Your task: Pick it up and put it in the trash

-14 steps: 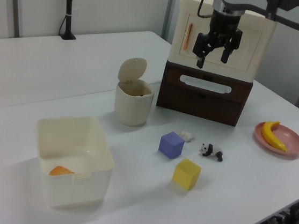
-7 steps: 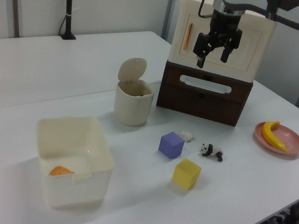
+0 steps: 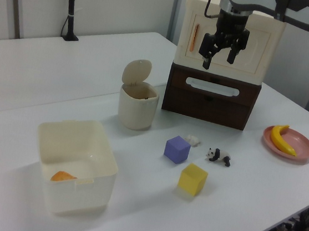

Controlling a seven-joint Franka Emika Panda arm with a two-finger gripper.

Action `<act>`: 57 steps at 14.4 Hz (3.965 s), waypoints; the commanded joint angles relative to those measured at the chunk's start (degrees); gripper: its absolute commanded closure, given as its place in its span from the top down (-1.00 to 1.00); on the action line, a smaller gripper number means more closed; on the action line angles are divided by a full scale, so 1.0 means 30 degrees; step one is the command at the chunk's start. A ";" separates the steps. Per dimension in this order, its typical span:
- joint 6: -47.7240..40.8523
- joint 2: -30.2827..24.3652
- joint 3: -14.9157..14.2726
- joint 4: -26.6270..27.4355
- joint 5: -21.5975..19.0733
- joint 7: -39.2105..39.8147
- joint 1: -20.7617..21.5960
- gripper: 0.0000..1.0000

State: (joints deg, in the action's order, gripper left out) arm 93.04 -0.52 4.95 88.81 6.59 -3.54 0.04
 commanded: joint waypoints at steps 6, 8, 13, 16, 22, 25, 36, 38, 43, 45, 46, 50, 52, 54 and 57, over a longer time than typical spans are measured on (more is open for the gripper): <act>0.0422 -0.0062 -0.0040 0.0191 0.0000 0.0417 0.0076 1.00; 0.0422 -0.0091 -0.0040 0.0191 0.0000 0.0417 0.0046 1.00; 0.0393 -0.0120 -0.0040 0.0191 0.0117 0.0417 0.0046 1.00; 0.0364 -0.0091 -0.0040 0.0191 0.0088 0.0359 0.0046 1.00; 0.0422 -0.0091 -0.0157 0.0074 0.0235 0.0301 0.0046 1.00; 0.0305 -0.0003 -0.0157 -0.0248 0.0176 0.0184 0.0076 1.00; -0.0661 0.0026 -0.0157 -0.0220 0.0058 0.0153 -0.0041 1.00; -0.0633 0.0055 -0.0157 -0.0103 0.0088 0.0416 -0.0041 1.00; 0.0594 0.1226 -0.0186 -0.0073 0.0848 0.0417 -0.0304 1.00; 0.1093 0.1577 -0.0245 -0.0160 0.0908 0.0417 -0.0422 1.00; 0.1386 0.1695 -0.0245 -0.0190 0.0937 0.0417 -0.0509 1.00; 0.3521 0.3157 -0.0245 -0.0102 0.1465 0.0535 -0.0569 1.00; 0.4550 0.3949 -0.0215 -0.0044 0.1640 0.0535 -0.0686 1.00; 0.4670 0.4360 -0.0215 0.0131 0.1990 0.0680 -0.0686 1.00; 0.5222 0.4568 -0.0186 0.1238 0.2080 0.0915 -0.0628 1.00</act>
State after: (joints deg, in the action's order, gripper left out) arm 106.16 14.03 4.42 88.72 11.87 -2.40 -2.06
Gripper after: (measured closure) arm 0.000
